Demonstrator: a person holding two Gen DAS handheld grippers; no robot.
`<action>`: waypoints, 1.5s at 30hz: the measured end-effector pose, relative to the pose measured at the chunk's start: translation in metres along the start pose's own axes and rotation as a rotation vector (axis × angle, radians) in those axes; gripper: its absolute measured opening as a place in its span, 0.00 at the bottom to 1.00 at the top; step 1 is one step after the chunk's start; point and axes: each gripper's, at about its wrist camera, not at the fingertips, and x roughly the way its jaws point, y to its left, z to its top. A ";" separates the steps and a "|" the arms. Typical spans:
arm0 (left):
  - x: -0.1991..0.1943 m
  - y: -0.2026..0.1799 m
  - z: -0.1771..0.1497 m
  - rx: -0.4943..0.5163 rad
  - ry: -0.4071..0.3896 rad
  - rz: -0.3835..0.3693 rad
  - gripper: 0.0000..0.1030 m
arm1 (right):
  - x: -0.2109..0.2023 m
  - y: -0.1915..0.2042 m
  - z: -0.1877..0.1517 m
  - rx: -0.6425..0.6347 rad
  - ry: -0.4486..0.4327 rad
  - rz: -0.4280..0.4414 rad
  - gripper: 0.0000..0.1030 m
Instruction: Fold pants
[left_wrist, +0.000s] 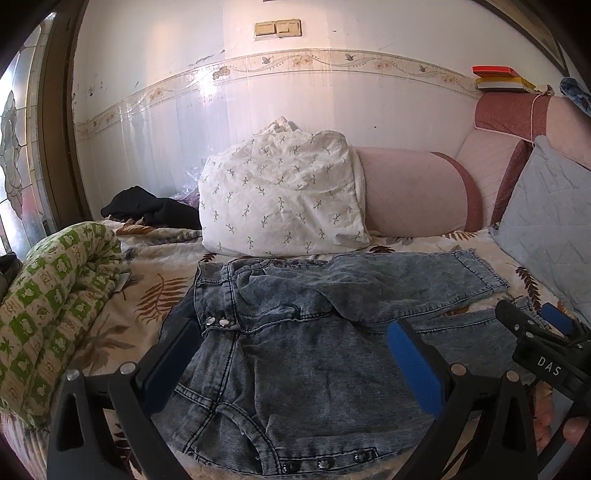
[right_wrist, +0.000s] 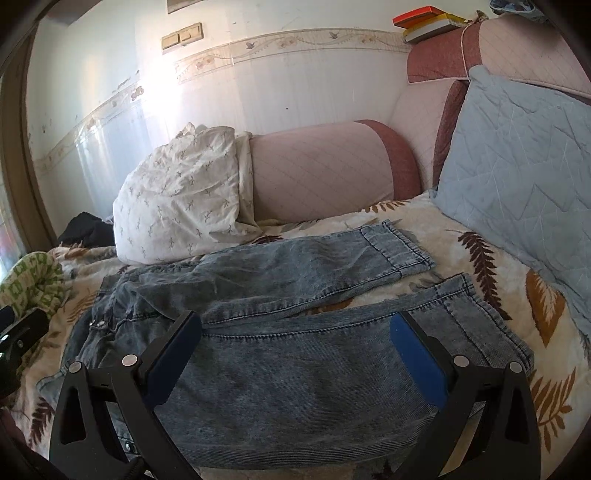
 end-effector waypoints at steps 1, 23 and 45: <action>0.001 0.000 -0.001 0.002 0.001 0.000 1.00 | 0.000 0.000 0.000 0.000 0.000 0.001 1.00; 0.012 0.001 -0.004 0.010 0.033 0.026 1.00 | 0.000 0.000 0.001 -0.007 0.001 -0.004 1.00; 0.016 0.006 -0.009 0.014 0.046 0.031 1.00 | -0.001 0.000 0.001 -0.008 0.003 -0.002 1.00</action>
